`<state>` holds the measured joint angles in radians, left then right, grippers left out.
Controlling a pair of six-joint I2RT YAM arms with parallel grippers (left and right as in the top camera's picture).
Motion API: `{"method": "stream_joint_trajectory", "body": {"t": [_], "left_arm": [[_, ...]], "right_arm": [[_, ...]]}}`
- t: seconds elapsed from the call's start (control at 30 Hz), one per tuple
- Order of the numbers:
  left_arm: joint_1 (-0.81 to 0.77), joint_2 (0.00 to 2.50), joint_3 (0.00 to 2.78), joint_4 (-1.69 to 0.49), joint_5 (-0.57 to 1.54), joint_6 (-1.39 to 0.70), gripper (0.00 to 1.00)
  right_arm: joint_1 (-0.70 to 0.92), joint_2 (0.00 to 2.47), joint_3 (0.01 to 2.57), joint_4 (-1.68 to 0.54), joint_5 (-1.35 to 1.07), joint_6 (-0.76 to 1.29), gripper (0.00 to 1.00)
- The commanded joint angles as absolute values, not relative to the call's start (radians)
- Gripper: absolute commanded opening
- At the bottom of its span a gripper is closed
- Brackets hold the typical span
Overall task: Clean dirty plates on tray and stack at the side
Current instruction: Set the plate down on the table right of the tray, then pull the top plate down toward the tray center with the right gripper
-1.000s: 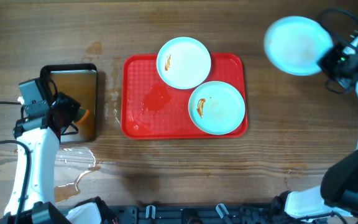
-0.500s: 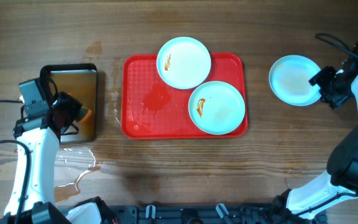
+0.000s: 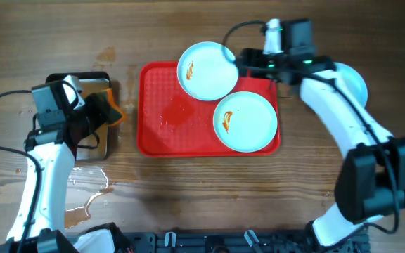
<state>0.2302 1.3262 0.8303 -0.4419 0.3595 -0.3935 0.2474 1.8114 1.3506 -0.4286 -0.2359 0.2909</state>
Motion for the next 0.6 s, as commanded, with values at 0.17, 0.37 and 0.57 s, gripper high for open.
{"method": "stream_joint_trajectory", "body": {"t": [0.17,0.37,0.57], "left_arm": [[0.192,1.329,0.835,-0.442,0.385,-0.37,0.04],[0.192,1.329,0.835,-0.442,0.385,-0.37,0.04],[0.192,1.329,0.835,-0.442,0.385,-0.37,0.04]], "right_arm": [[0.288,2.003,1.357,-0.307,-0.054,0.392,0.87],[0.293,2.104,1.357,-0.227,-0.139,0.396,0.77],[0.321,2.117,1.357,-0.21,-0.139,0.396,0.48]]}}
